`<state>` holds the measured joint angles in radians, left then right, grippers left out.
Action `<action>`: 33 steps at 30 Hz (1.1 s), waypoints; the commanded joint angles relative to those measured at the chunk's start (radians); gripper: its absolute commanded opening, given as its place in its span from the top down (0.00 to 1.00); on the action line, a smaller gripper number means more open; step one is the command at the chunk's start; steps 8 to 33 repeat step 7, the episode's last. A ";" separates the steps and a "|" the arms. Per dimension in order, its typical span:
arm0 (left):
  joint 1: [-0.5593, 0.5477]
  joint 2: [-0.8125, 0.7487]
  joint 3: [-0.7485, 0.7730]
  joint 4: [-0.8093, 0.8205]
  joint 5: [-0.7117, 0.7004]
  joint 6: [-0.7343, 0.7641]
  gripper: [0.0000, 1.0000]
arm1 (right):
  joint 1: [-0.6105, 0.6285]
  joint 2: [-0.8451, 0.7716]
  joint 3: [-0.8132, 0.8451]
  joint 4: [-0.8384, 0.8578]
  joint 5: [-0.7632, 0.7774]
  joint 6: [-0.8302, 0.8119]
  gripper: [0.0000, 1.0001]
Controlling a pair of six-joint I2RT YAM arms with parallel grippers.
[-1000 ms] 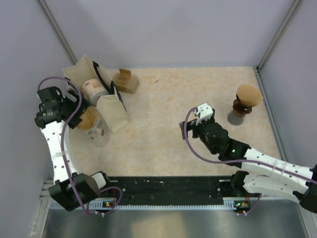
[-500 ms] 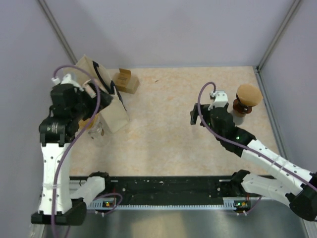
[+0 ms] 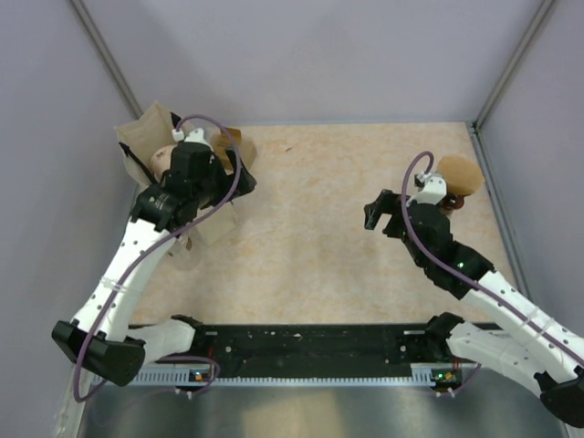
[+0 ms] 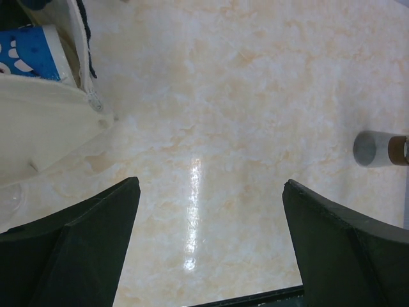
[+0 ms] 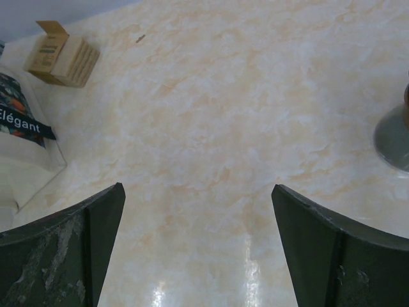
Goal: Place the coffee filter in the dripper
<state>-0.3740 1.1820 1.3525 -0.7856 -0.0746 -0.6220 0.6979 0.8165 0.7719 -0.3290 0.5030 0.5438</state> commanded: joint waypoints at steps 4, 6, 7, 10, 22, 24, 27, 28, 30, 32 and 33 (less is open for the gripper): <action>-0.006 -0.100 -0.042 0.078 -0.076 -0.013 0.01 | -0.001 -0.057 -0.052 0.065 -0.044 -0.019 0.01; -0.008 -0.117 -0.043 0.074 -0.082 -0.010 0.01 | -0.001 -0.066 -0.057 0.076 -0.046 -0.021 0.01; -0.006 -0.122 -0.039 0.066 -0.086 -0.010 0.01 | -0.001 -0.068 -0.056 0.077 -0.044 -0.025 0.01; -0.006 -0.122 -0.039 0.066 -0.086 -0.010 0.01 | -0.001 -0.068 -0.056 0.077 -0.044 -0.025 0.01; -0.006 -0.122 -0.039 0.066 -0.086 -0.010 0.01 | -0.001 -0.068 -0.056 0.077 -0.044 -0.025 0.01; -0.006 -0.122 -0.039 0.066 -0.086 -0.010 0.01 | -0.001 -0.068 -0.056 0.077 -0.044 -0.025 0.01; -0.006 -0.122 -0.039 0.066 -0.086 -0.010 0.01 | -0.001 -0.068 -0.056 0.077 -0.044 -0.025 0.01; -0.006 -0.122 -0.039 0.066 -0.086 -0.010 0.01 | -0.001 -0.068 -0.056 0.077 -0.044 -0.025 0.01; -0.006 -0.122 -0.039 0.066 -0.086 -0.010 0.01 | -0.001 -0.068 -0.056 0.077 -0.044 -0.025 0.01; -0.006 -0.122 -0.039 0.066 -0.086 -0.010 0.01 | -0.001 -0.068 -0.056 0.077 -0.044 -0.025 0.01; -0.006 -0.122 -0.039 0.066 -0.086 -0.010 0.01 | -0.001 -0.068 -0.056 0.077 -0.044 -0.025 0.01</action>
